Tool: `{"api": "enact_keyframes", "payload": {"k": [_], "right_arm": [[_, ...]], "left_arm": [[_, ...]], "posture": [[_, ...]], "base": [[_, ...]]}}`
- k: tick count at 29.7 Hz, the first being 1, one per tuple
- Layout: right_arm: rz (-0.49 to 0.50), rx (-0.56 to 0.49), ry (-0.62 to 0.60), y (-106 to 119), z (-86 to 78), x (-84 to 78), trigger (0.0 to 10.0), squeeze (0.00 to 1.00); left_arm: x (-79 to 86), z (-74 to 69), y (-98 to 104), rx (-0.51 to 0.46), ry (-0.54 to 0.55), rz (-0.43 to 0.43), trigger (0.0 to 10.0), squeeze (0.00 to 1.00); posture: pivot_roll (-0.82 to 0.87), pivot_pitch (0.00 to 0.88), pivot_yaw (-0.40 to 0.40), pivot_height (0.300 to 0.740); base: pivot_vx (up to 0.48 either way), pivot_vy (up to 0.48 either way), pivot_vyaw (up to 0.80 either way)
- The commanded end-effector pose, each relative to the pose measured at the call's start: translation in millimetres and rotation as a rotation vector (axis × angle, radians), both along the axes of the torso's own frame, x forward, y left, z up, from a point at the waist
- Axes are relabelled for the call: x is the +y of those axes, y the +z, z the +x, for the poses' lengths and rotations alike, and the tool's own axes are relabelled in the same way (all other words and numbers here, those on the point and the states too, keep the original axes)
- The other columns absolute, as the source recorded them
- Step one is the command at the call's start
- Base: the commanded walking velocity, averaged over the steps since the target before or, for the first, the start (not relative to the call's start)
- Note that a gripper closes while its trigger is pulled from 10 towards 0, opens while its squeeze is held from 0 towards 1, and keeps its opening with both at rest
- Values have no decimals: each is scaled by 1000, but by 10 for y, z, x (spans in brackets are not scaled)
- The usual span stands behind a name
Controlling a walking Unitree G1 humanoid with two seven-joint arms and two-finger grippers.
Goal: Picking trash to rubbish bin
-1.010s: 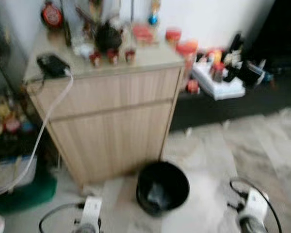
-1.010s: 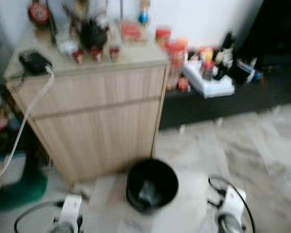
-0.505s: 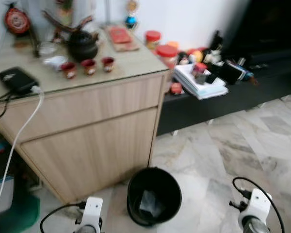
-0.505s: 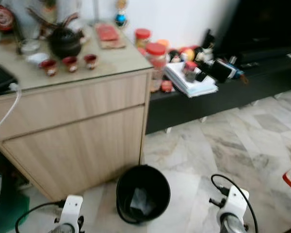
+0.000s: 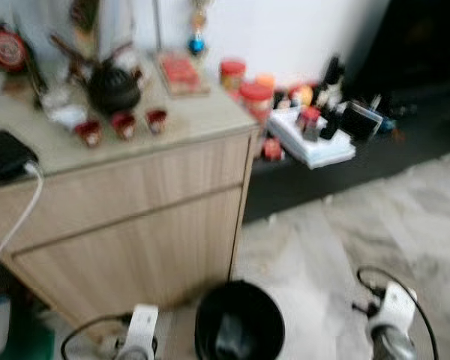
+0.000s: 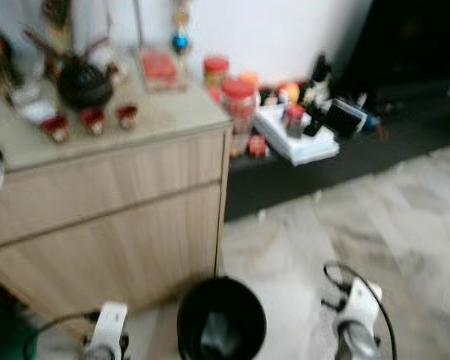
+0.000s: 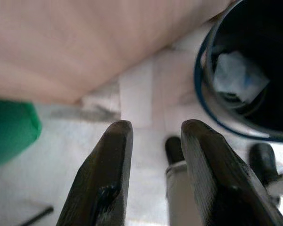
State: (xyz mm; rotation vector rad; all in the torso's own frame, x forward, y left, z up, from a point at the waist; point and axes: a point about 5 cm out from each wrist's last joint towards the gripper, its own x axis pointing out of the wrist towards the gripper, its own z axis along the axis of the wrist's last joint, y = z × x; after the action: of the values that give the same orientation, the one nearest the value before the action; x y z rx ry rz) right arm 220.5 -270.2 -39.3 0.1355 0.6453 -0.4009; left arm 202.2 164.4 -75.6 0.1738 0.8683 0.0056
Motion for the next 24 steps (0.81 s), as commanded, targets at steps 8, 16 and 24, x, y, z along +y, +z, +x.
{"api": "enact_keyframes", "payload": {"k": [8, 16, 24], "right_arm": [[-3, -148, 299, 359, 573, 294, 10000, 0], [14, -204, 625, 579, 931, 920, 10000, 0], [81, -249, 810, 690, 1037, 1602, 10000, 0]], "left_arm": [[-148, 52, 24, -23, -12, -75, 10000, 0], [-172, 54, 26, -27, -5, -83, 10000, 0], [-221, 73, 42, -52, 6, -105, 10000, 0]], "posture": [[-77, 43, -97, 740], [-71, 49, -115, 740], [-39, 62, -144, 740]], "base": [[0, 0, 0], [0, 0, 0], [0, 0, 0]]}}
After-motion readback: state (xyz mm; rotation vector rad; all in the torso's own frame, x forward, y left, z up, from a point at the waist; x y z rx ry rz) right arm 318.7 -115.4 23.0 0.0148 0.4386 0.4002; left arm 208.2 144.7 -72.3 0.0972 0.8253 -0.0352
